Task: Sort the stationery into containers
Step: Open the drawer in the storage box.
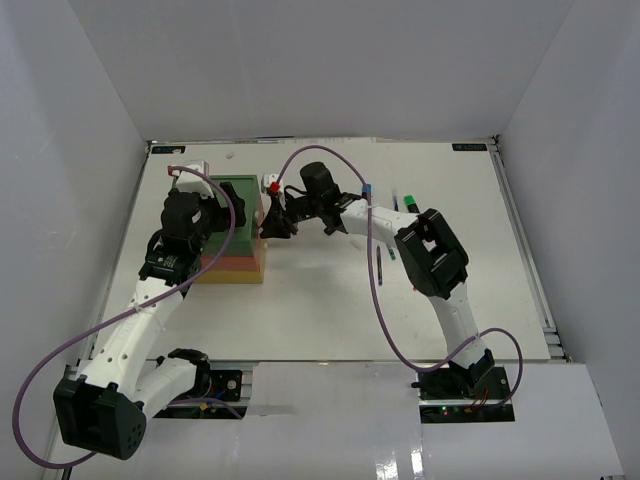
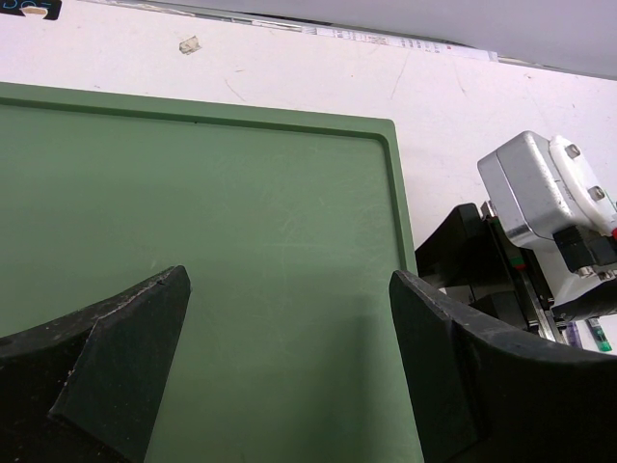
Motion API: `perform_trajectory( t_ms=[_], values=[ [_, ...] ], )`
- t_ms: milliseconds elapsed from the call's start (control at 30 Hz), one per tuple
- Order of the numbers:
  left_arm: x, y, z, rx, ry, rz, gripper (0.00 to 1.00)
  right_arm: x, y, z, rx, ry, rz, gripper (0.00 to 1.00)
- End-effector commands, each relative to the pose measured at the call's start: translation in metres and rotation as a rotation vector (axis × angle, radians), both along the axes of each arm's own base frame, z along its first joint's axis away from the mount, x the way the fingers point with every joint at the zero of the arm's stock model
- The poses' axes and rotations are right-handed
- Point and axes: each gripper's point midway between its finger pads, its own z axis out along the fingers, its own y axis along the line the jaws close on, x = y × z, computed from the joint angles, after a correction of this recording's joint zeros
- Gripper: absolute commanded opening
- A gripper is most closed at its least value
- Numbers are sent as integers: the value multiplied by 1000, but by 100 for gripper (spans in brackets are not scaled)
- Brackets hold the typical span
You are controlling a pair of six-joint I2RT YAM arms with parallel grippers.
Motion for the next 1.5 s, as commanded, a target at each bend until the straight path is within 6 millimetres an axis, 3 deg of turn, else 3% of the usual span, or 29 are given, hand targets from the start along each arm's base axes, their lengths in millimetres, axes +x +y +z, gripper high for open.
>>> perform_trajectory(
  t_ms=[0, 233, 400, 900, 1167, 1300, 1467],
  values=[
    [-10, -5, -33, 0, 127, -28, 95, 3, 9, 20, 47, -57, 16, 32],
    [-10, -4, -34, 3, 131, -24, 95, 10, -3, 22, 44, -66, -10, 16],
    [-10, -3, -34, 6, 131, -20, 95, 18, -19, 25, 40, -66, -39, 15],
    [-11, -3, -33, 6, 127, -17, 95, 34, -92, 17, -5, -53, -151, 15],
    [-11, -3, -33, 6, 128, -19, 95, 34, -107, 13, -31, -51, -176, 16],
    [-11, -4, -33, 5, 128, -27, 95, 36, -112, 12, -42, -51, -189, 21],
    [-11, -5, -34, 5, 130, -28, 95, 41, -124, 17, -58, -63, -243, 42]
  ],
)
